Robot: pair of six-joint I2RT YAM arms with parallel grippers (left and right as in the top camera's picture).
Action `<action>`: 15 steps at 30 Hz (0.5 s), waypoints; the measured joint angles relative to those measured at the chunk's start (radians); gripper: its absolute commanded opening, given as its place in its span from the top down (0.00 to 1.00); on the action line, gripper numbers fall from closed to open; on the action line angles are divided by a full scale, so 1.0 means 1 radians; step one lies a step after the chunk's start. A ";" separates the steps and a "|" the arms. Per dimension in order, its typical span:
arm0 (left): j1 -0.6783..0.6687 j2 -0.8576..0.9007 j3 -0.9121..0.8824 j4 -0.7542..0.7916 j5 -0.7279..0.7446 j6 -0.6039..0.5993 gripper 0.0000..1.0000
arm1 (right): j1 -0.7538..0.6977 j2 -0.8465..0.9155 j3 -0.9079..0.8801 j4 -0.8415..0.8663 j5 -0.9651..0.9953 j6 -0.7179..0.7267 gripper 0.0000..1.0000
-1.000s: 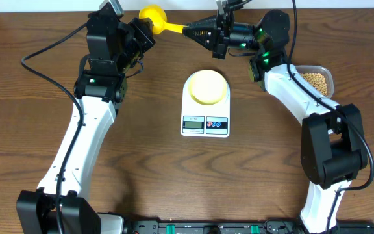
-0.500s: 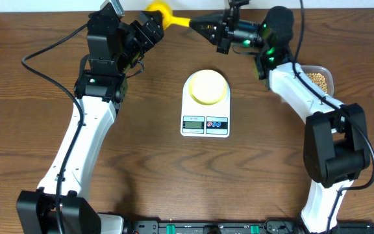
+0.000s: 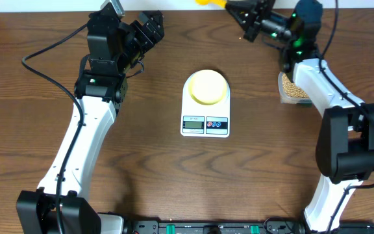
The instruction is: Scoop item into bowl and weigh 50g on scale
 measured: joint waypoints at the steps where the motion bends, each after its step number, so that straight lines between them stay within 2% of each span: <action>1: 0.000 0.000 0.000 0.000 0.000 0.000 0.14 | -0.018 0.000 0.000 0.000 0.010 -0.008 0.99; 7: 0.000 0.000 0.000 -0.002 0.000 0.050 0.14 | -0.072 0.000 0.000 -0.015 0.040 -0.040 0.99; 15: 0.000 0.000 0.000 -0.060 -0.010 0.194 0.14 | -0.122 0.000 0.000 -0.015 0.079 -0.067 0.99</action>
